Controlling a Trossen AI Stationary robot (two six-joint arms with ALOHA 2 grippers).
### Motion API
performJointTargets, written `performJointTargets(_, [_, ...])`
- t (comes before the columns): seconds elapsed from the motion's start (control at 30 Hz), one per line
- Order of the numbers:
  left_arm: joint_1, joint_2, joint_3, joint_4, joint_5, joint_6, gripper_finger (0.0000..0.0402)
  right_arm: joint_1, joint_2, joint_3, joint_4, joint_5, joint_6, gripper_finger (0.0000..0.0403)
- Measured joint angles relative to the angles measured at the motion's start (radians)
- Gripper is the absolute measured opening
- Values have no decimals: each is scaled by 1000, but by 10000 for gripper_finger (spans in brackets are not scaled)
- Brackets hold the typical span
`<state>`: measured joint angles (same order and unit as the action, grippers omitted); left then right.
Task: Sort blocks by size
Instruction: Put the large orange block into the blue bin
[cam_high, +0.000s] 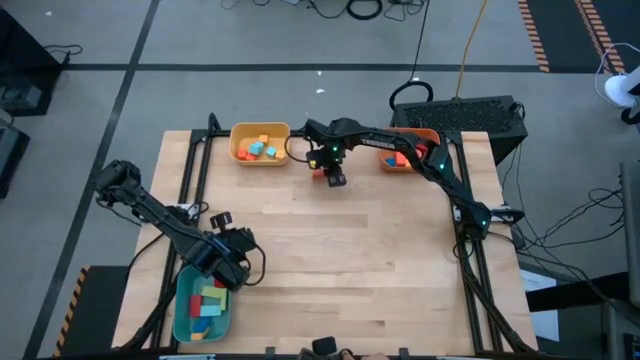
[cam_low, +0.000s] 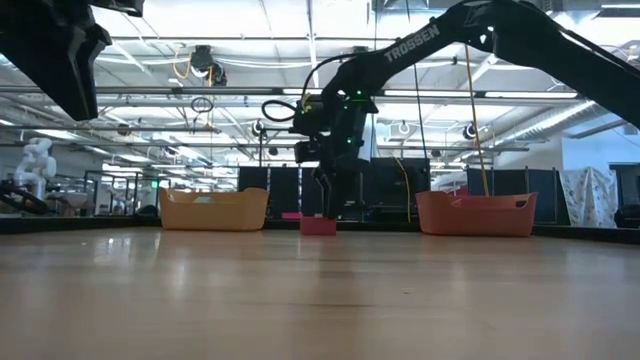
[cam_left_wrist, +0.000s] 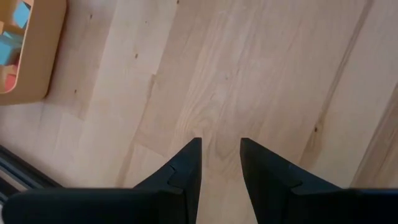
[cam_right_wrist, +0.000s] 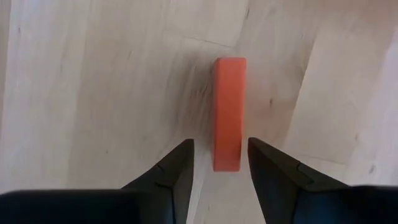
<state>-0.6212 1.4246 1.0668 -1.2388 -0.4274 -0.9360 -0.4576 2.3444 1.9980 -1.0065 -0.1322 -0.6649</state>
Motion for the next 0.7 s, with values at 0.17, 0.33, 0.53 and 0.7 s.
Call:
performJointTargets(0.17, [0,0,0,3,0,-1,113,-1,0,0,16,1,-2,89])
performJointTargets(0.33, [0,0,0,6,0,-2,113,-1,0,0,18,1,-2,25])
performJointTargets(0.53, [0,0,0,26,0,-10,113,3,-2,2,-99,-5,23,5])
performJointTargets(0.7, [0,0,0,26,1,-4,113,3,-3,2,-239,-20,83,6])
